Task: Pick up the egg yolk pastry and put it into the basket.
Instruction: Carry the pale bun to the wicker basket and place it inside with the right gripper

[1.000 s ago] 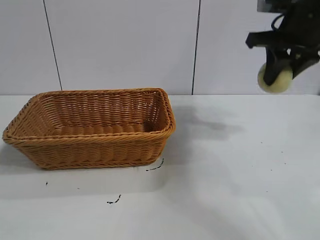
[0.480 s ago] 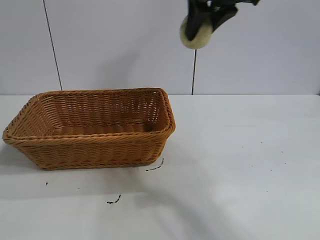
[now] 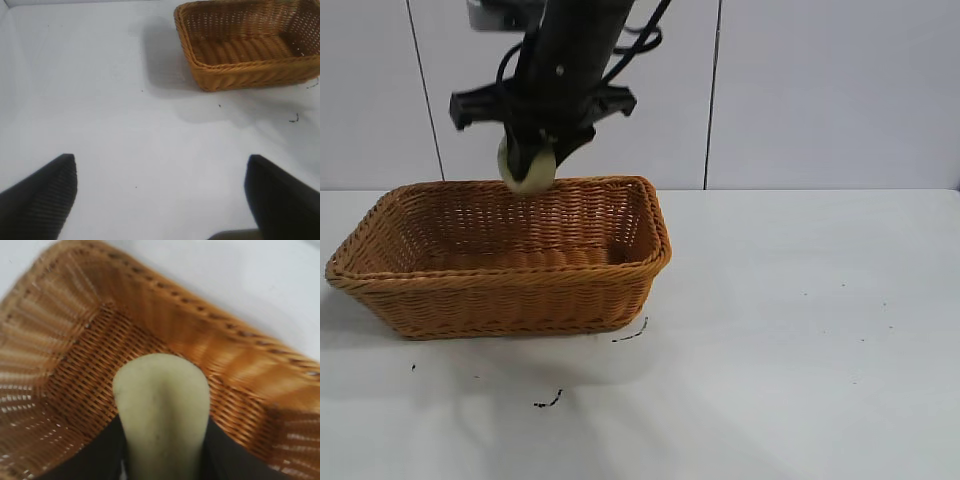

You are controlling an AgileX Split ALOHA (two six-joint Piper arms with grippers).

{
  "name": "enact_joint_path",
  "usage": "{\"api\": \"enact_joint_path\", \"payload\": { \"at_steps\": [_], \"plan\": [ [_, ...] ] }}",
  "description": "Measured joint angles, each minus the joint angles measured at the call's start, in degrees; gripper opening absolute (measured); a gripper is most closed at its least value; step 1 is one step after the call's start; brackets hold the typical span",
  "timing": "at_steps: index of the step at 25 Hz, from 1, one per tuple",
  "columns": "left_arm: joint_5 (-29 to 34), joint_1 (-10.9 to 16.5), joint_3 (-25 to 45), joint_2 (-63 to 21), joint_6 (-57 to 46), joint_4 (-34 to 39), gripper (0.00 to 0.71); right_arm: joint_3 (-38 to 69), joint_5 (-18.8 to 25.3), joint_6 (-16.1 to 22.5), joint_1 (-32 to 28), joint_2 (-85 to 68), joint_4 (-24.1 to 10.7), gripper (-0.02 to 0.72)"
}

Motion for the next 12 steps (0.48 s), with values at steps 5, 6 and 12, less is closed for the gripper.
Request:
{"api": "enact_joint_path", "payload": {
  "at_steps": [5, 6, 12],
  "plan": [
    [0.0, 0.0, 0.0, 0.0, 0.0, 0.0, 0.693, 0.0, -1.07, -0.53, 0.66, 3.85, 0.0, 0.33],
    [0.0, 0.0, 0.0, 0.0, 0.0, 0.0, 0.693, 0.0, -1.15, -0.53, 0.66, 3.91, 0.0, 0.37],
    [0.0, 0.0, 0.0, 0.0, 0.0, 0.0, 0.693, 0.0, 0.0, 0.92, 0.66, 2.38, -0.27, 0.657]
  ]
}}
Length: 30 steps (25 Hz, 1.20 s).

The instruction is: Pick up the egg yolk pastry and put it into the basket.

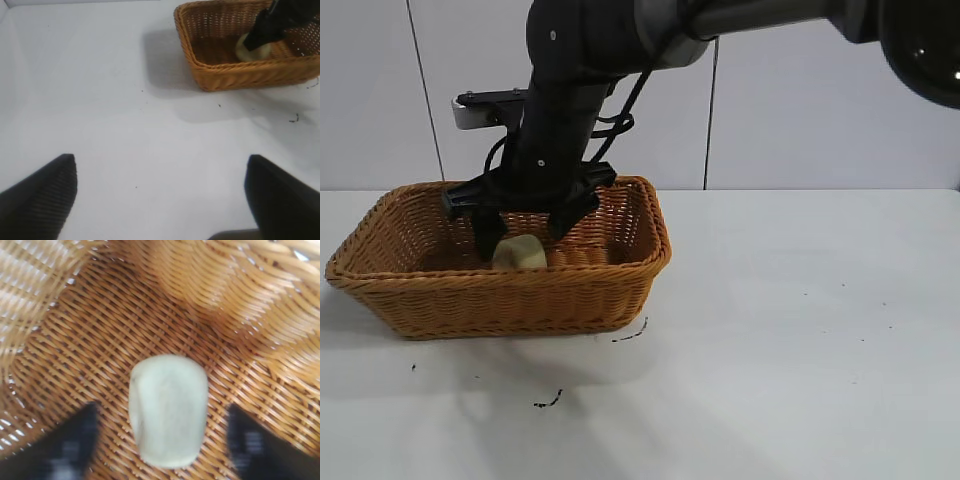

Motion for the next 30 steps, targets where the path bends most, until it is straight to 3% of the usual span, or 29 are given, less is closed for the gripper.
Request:
{"api": "enact_joint_path", "payload": {
  "at_steps": [8, 17, 23, 30],
  "plan": [
    [0.0, 0.0, 0.0, 0.0, 0.0, 0.0, 0.693, 0.0, 5.13, 1.83, -2.21, -8.36, -3.25, 0.692],
    [0.0, 0.0, 0.0, 0.0, 0.0, 0.0, 0.693, 0.0, 10.18, 1.76, -20.74, -10.12, -4.15, 0.695],
    [0.0, 0.0, 0.0, 0.0, 0.0, 0.0, 0.693, 0.0, 13.51, -0.56, -32.58, -10.12, -4.45, 0.695],
    [0.0, 0.0, 0.0, 0.0, 0.0, 0.0, 0.693, 0.0, 22.85, -1.65, -38.0, -10.17, -4.45, 0.695]
  ]
}}
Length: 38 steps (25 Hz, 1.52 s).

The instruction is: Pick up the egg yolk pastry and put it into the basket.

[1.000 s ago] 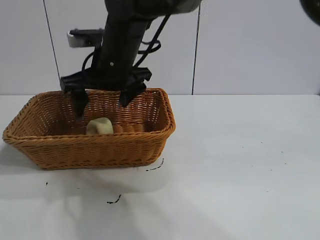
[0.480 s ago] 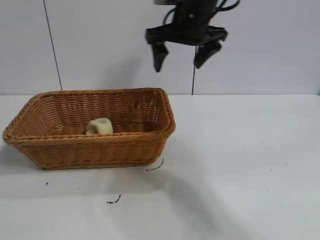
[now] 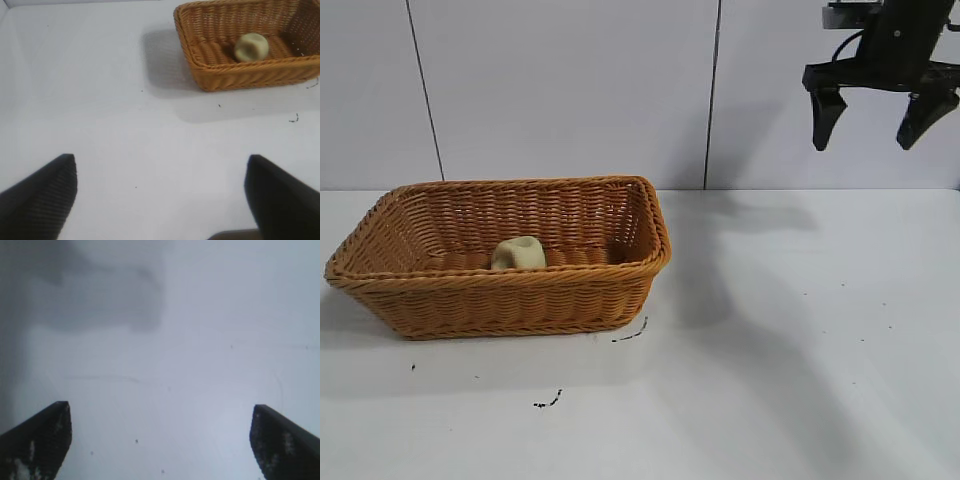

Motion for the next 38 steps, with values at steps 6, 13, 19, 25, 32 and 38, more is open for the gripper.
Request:
{"api": "enact_joint_path", "payload": {
  "at_steps": [6, 13, 19, 25, 32, 38],
  "plan": [
    [0.0, 0.0, 0.0, 0.0, 0.0, 0.0, 0.693, 8.63, 0.17, -0.15, 0.0, -5.16, 0.45, 0.695],
    [0.0, 0.0, 0.0, 0.0, 0.0, 0.0, 0.693, 36.8, 0.3, -0.22, 0.0, -25.12, 0.6, 0.695],
    [0.0, 0.0, 0.0, 0.0, 0.0, 0.0, 0.693, 57.95, 0.56, -0.22, 0.0, -47.06, 0.6, 0.695],
    [0.0, 0.0, 0.0, 0.0, 0.0, 0.0, 0.693, 72.53, -0.94, -0.22, 0.0, -70.6, 1.56, 0.695],
    [0.0, 0.0, 0.0, 0.0, 0.0, 0.0, 0.693, 85.64, -7.97, -0.22, 0.0, -99.92, 4.2, 0.696],
    [0.0, 0.0, 0.0, 0.0, 0.0, 0.0, 0.693, 93.98, -9.42, 0.15, 0.0, -120.42, 4.89, 0.696]
  ]
}}
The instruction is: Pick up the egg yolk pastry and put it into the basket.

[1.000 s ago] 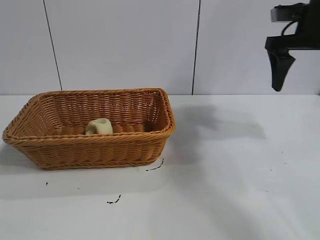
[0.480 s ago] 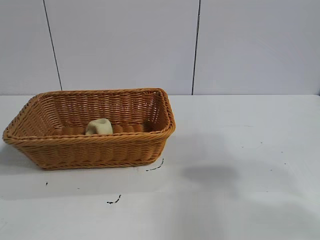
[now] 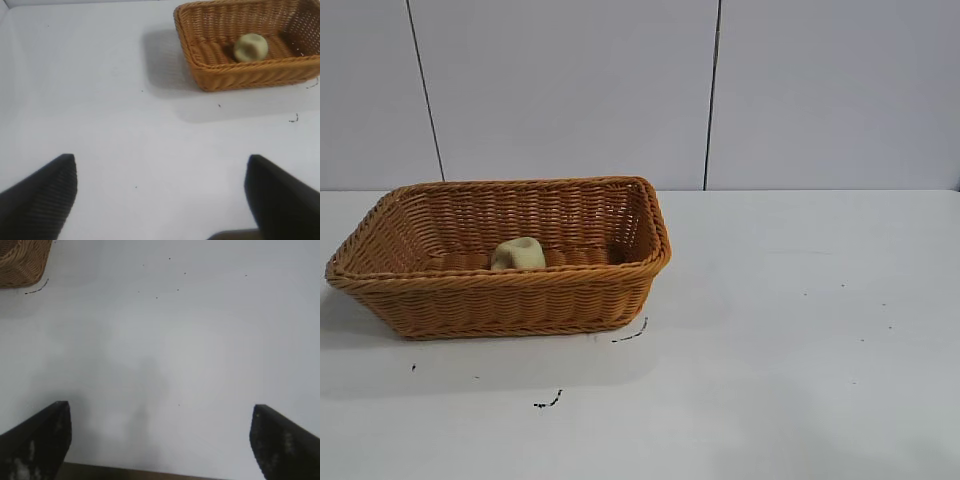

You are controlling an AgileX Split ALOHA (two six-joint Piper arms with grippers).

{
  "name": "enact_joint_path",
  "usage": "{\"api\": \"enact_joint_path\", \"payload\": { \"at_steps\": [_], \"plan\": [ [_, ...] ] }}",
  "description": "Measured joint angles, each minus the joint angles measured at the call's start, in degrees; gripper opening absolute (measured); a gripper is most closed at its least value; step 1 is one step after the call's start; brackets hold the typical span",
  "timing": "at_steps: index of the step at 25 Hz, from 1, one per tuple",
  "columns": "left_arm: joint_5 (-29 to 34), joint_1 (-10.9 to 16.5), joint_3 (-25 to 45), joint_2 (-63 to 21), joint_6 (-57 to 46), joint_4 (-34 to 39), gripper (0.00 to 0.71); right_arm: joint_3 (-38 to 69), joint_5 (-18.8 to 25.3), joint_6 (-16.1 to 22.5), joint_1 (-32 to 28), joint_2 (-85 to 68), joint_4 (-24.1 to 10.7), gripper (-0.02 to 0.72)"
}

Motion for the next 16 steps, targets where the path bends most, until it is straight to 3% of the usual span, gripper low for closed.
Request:
{"api": "enact_joint_path", "payload": {
  "at_steps": [7, 16],
  "plan": [
    [0.0, 0.0, 0.0, 0.0, 0.0, 0.0, 0.693, 0.3, -0.55, 4.89, 0.0, -10.1, -3.14, 0.696],
    [0.0, 0.0, 0.0, 0.0, 0.0, 0.0, 0.693, 0.3, -0.55, 5.47, 0.0, -10.29, -3.39, 0.696]
  ]
}}
